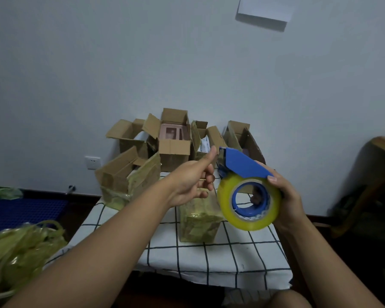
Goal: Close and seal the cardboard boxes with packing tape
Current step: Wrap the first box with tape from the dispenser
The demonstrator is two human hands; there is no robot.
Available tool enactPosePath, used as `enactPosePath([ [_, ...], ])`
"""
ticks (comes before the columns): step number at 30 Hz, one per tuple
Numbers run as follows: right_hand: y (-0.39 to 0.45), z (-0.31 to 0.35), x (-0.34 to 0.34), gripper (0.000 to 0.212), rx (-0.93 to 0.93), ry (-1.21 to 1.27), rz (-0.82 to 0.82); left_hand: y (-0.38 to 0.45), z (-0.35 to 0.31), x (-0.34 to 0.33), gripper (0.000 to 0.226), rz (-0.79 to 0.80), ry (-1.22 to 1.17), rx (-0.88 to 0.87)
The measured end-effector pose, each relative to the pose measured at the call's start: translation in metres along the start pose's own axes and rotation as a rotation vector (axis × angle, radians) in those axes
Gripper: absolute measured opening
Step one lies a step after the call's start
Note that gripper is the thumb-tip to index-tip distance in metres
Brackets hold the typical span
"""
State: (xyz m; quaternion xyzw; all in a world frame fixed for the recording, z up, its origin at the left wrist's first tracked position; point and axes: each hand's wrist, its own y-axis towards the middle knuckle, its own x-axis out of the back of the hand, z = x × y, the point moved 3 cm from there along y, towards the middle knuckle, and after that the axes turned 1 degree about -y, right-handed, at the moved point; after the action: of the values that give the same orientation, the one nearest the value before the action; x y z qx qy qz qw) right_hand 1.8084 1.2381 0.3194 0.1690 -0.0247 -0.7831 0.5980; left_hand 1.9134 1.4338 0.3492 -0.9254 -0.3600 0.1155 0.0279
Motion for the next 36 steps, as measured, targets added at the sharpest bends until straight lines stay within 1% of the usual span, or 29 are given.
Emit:
enactPosePath([
  [2,0.002,-0.002,0.000,0.063,-0.001,-0.021,-0.006,0.001,0.000,-0.001,0.042,0.008,-0.015,-0.002],
  [4,0.005,-0.003,0.000,0.068,-0.002,-0.028,-0.015,0.001,0.000,-0.002,0.029,0.027,-0.063,-0.002],
  [7,0.006,-0.002,0.000,0.065,-0.004,-0.047,-0.011,-0.001,0.000,0.004,0.021,0.057,-0.137,0.007],
  [9,0.007,-0.001,0.001,0.066,-0.007,-0.073,-0.017,-0.004,0.003,0.009,0.023,0.080,-0.187,0.042],
  [12,0.007,0.002,0.002,0.072,-0.008,-0.136,-0.024,-0.006,0.007,0.016,0.043,0.039,-0.206,0.103],
  [14,0.007,0.004,0.000,0.069,0.002,-0.183,-0.013,-0.004,0.009,0.018,0.046,-0.029,-0.148,0.130],
  [16,0.007,0.004,-0.001,0.063,0.010,-0.225,-0.004,-0.002,0.011,0.019,0.033,-0.080,-0.088,0.151],
  [18,0.006,0.005,-0.002,0.064,0.016,-0.253,0.003,-0.001,0.013,0.021,0.020,-0.096,-0.041,0.169],
  [19,0.006,0.005,-0.002,0.065,0.018,-0.270,0.006,0.000,0.014,0.022,0.018,-0.096,-0.017,0.180],
  [22,0.006,0.007,-0.003,0.064,0.022,-0.347,0.031,0.000,0.017,0.026,0.018,-0.110,0.063,0.198],
  [24,0.006,0.007,-0.002,0.062,0.025,-0.408,0.067,0.000,0.017,0.029,0.021,-0.148,0.136,0.189],
  [26,0.007,0.007,-0.001,0.061,0.030,-0.455,0.100,0.003,0.016,0.031,0.019,-0.194,0.191,0.175],
  [28,0.008,0.010,0.000,0.061,0.030,-0.505,0.130,0.005,0.014,0.031,0.014,-0.228,0.222,0.157],
  [31,0.008,0.018,0.008,0.063,0.046,-0.590,0.180,0.009,0.010,0.033,0.015,-0.239,0.267,0.155],
  [33,0.006,0.025,0.020,0.062,0.054,-0.615,0.184,0.009,0.007,0.041,0.017,-0.265,0.293,0.149],
  [36,0.005,0.031,0.036,0.060,0.011,-0.667,0.212,0.006,0.008,0.055,0.019,-0.319,0.321,0.155],
])
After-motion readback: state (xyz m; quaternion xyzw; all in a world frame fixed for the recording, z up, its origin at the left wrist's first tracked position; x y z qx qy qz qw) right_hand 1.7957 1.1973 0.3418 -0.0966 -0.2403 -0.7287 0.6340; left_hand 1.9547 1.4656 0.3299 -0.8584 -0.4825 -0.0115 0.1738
